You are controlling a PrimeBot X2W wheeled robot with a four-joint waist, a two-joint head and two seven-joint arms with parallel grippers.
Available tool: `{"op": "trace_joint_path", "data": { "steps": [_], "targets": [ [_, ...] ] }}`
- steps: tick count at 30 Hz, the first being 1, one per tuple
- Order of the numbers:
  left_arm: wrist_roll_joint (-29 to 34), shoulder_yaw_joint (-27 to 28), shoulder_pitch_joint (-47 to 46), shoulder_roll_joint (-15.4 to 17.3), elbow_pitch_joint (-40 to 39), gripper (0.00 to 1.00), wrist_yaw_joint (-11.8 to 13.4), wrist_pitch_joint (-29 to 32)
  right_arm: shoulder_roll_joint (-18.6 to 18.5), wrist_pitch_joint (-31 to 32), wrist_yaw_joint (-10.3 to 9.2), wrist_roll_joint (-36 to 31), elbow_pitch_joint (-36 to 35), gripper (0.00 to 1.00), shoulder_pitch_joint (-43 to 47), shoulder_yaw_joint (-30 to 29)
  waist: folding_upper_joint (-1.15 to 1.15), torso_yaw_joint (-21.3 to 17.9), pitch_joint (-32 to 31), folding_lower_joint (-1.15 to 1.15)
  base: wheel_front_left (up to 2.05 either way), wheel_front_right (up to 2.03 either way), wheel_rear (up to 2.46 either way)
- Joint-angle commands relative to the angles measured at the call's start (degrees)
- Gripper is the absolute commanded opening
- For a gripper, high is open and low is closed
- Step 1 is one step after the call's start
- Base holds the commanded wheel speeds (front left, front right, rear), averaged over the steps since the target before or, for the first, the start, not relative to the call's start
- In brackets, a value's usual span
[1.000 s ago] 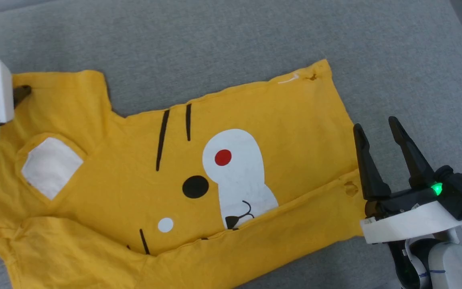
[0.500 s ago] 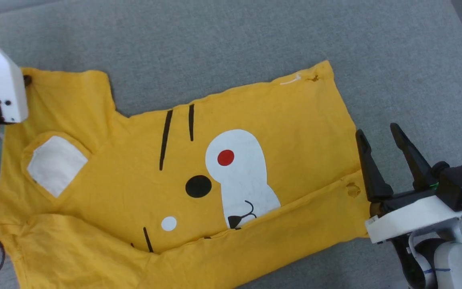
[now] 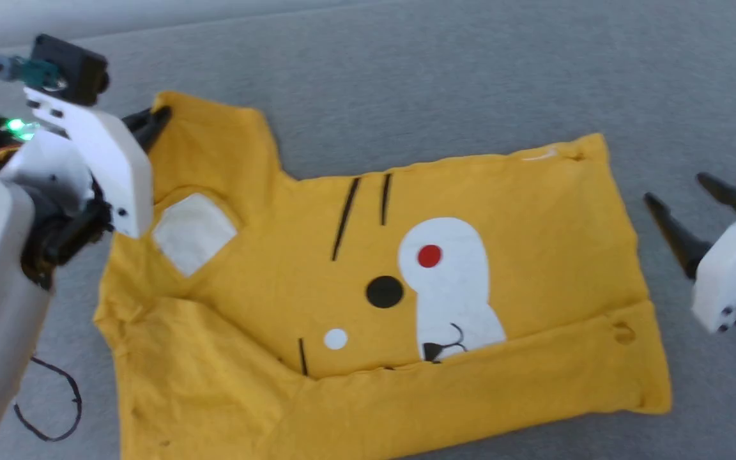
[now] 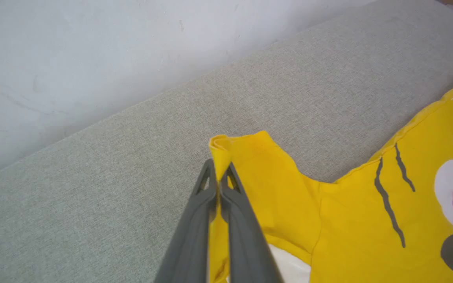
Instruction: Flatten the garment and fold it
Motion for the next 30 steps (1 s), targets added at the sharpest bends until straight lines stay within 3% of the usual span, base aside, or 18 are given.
{"op": "trace_joint_path", "data": {
  "steps": [1,7,14,21,22,23,24,30],
  "targets": [
    [0.66,-0.57,1.83,0.18,-3.73,0.0,0.03,-0.98,-2.44,3.49,-0.11,2.27,1.67,1.0,-3.35,1.17,0.0,5.84,-0.6,0.0,0.0,0.0,0.0],
    [1.64,-1.29,5.69,0.09,-15.09,0.0,2.62,-1.85,-8.74,13.16,-0.11,7.68,8.27,1.0,-11.45,5.7,0.0,11.03,2.12,0.0,0.0,0.0,0.0],
    [2.85,-3.14,8.56,-1.14,-22.36,0.0,4.2,-2.76,-13.71,15.07,-0.11,7.15,16.12,1.0,-18.37,12.83,0.0,15.48,4.57,0.0,0.0,0.0,0.0],
    [3.74,-4.42,8.74,-2.3,-24.0,0.0,4.64,-3.42,-16.25,15.78,-0.11,7.26,23.6,1.0,-19.64,20.4,0.0,17.6,5.13,0.0,0.0,0.0,0.0],
    [3.91,-4.52,8.78,-2.37,-23.93,0.0,4.73,-3.55,-16.5,15.79,-0.11,7.63,24.33,0.67,-19.49,21.55,0.0,17.7,5.17,0.0,0.0,0.0,0.0],
    [4.06,-4.63,8.85,-2.43,-23.79,0.0,4.8,-3.72,-16.62,15.35,-0.11,8.04,24.91,0.25,-19.46,22.41,0.0,17.78,5.21,0.0,0.0,0.0,0.0],
    [4.12,-4.64,8.95,-2.56,-23.57,0.0,4.92,-3.98,-16.67,14.62,-0.11,8.43,25.45,0.0,-19.53,23.06,0.0,17.81,5.2,0.0,0.0,0.0,0.0],
    [4.26,-3.86,10.14,-2.8,-21.63,0.0,5.9,-6.38,-15.96,8.21,-0.11,10.05,27.56,0.0,-20.73,23.48,0.0,17.03,3.46,0.0,0.0,0.0,0.0]
  ]
}}
